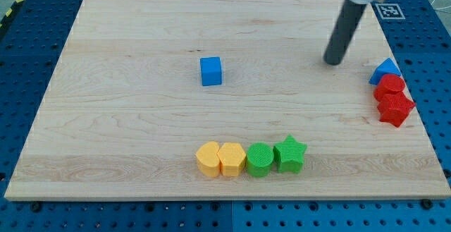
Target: Slide the blue cube right a bit
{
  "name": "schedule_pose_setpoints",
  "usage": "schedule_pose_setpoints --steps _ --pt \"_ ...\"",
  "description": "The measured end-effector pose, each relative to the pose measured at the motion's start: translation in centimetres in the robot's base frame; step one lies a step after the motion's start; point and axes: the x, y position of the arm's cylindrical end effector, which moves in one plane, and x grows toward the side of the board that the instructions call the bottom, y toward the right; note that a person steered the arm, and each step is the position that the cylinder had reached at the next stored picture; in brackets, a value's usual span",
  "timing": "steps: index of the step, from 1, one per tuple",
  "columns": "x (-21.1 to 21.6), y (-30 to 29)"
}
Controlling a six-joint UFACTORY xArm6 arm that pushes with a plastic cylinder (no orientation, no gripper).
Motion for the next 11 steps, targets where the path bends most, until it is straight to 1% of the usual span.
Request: schedule_pose_setpoints --steps 2,4,5,6,7,8,9,10,11 --pt "3.3 -6.2" --pt "3.6 -11.5" --pt "4.6 -12.3" --pt "6.7 -13.6" --pt "7.2 -16.7" --pt "7.2 -20.9" --pt "5.4 -23.7" --pt "3.5 -24.1" --pt "3.5 -22.6"
